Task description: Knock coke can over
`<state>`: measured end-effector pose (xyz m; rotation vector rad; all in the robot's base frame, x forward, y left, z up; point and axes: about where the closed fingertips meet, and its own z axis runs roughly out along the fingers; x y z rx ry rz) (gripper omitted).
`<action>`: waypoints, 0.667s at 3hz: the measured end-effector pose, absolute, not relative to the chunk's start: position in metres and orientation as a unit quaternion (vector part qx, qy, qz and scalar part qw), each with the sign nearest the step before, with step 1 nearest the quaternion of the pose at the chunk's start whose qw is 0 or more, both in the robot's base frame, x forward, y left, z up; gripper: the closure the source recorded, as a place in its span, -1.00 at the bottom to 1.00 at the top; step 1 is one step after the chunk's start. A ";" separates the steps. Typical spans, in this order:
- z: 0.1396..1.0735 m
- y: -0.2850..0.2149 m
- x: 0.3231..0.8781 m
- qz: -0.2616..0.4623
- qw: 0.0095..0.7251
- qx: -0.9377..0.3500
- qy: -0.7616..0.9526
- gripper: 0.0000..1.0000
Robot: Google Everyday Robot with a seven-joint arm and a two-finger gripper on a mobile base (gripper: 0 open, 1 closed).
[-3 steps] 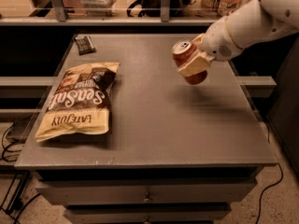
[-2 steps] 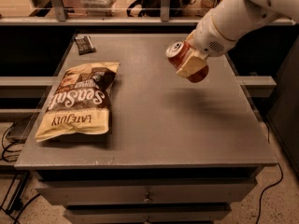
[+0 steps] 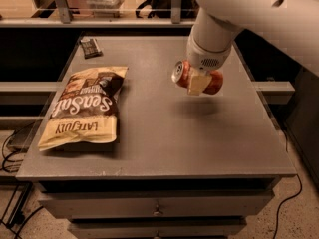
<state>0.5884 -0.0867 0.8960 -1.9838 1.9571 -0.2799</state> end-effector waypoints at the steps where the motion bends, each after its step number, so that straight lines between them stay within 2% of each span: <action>1: 0.880 -0.106 0.590 -0.158 0.108 -0.710 0.677 -0.27; 2: 0.869 -0.121 0.589 -0.174 0.073 -0.714 0.674 -0.72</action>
Offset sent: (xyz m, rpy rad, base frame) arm -0.0023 -0.0485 -0.0383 -0.3202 0.0684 -0.0042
